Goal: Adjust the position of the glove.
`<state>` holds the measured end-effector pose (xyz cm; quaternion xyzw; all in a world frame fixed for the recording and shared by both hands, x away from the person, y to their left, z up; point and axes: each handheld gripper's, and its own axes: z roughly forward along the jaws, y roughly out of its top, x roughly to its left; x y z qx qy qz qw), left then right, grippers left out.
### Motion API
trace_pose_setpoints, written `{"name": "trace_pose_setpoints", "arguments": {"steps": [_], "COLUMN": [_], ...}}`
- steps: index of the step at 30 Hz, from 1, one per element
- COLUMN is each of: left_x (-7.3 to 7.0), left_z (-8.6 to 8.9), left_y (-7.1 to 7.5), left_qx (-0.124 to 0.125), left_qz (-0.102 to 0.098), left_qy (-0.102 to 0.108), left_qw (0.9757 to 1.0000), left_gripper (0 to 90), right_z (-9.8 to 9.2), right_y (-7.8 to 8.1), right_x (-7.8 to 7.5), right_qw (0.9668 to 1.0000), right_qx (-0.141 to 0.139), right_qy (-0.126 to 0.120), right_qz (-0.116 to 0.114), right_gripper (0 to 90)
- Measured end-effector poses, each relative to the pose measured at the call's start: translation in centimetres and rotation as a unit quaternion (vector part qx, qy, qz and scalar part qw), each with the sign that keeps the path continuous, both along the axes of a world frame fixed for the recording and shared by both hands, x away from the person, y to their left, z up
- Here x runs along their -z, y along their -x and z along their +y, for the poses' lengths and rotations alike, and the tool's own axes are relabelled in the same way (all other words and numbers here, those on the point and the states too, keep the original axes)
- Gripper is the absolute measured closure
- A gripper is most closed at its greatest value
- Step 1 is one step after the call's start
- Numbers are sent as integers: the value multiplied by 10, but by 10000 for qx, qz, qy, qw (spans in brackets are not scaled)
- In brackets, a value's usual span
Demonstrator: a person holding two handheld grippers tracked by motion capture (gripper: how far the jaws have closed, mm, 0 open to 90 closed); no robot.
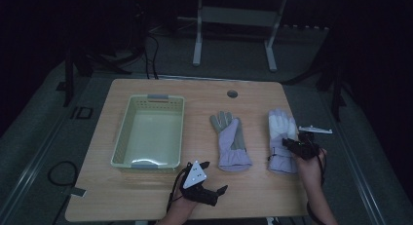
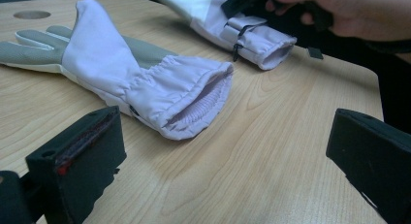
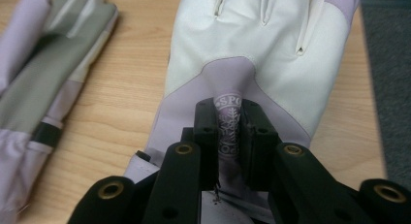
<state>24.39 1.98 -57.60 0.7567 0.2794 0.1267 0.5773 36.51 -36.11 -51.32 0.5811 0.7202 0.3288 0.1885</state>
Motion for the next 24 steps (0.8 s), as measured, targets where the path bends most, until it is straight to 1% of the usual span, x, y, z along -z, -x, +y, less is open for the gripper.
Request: {"name": "trace_pose_setpoints", "arguments": {"steps": [1, 2, 4, 8, 10, 12, 13, 14, 15, 17, 18, 19, 21, 24], "left_x": [0, 0, 0, 0, 0, 0, 0, 0, 0, 0, 0, 0, 0, 0], "left_z": [0, 0, -1, -1, -1, -1, -1, -1, -1, 0, 0, 0, -1, -1], "left_y": [0, 0, 1, 1, 1, 1, 1, 1, 1, 0, 0, 0, 0, 0], "left_qx": [5, 9, 11, 16, 13, 13, 13, 15, 17, 18, 16, 17, 18, 15], "left_qz": [-5, -16, -31, -37, -30, -33, -34, -32, -31, -17, -12, -13, -18, -18], "left_qy": [-4, -10, -28, -32, -28, -26, -27, -26, -23, -12, -10, -12, -19, -27], "left_qw": [10000, 10000, 10000, 10000, 10000, 10000, 10000, 10000, 10000, 10000, 10000, 10000, 10000, 10000], "left_gripper": [5, 6, 6, 6, 5, 6, 6, 6, 6, 6, 6, 6, 6, 6], "right_z": [2, 2, 3, 3, 3, 0, -2, -4, -6, -11, -12, -13, -14, -13], "right_y": [-4, -6, -10, -14, -14, -14, -13, -11, -9, -7, -7, -6, -6, -6], "right_x": [5, 8, 14, 18, 20, 17, 14, 9, 5, -3, -5, -6, -4, 4], "right_qw": [10000, 10000, 9999, 9999, 9999, 9999, 9999, 9998, 9997, 9993, 9992, 9991, 9988, 9986], "right_qx": [-20, -22, -41, -73, -137, -146, -131, -136, -177, -262, -299, -321, -413, -491], "right_qy": [75, 56, 95, 57, 87, 10, -43, -137, -118, -57, -65, -4, 59, 87], "right_qz": [25, 55, 63, 71, 50, 33, -16, -73, -153, -251, -271, -275, -260, -176], "right_gripper": [787, 784, 775, 757, 738, 673, 641, 591, 537, 505, 490, 484, 472, 473]}}
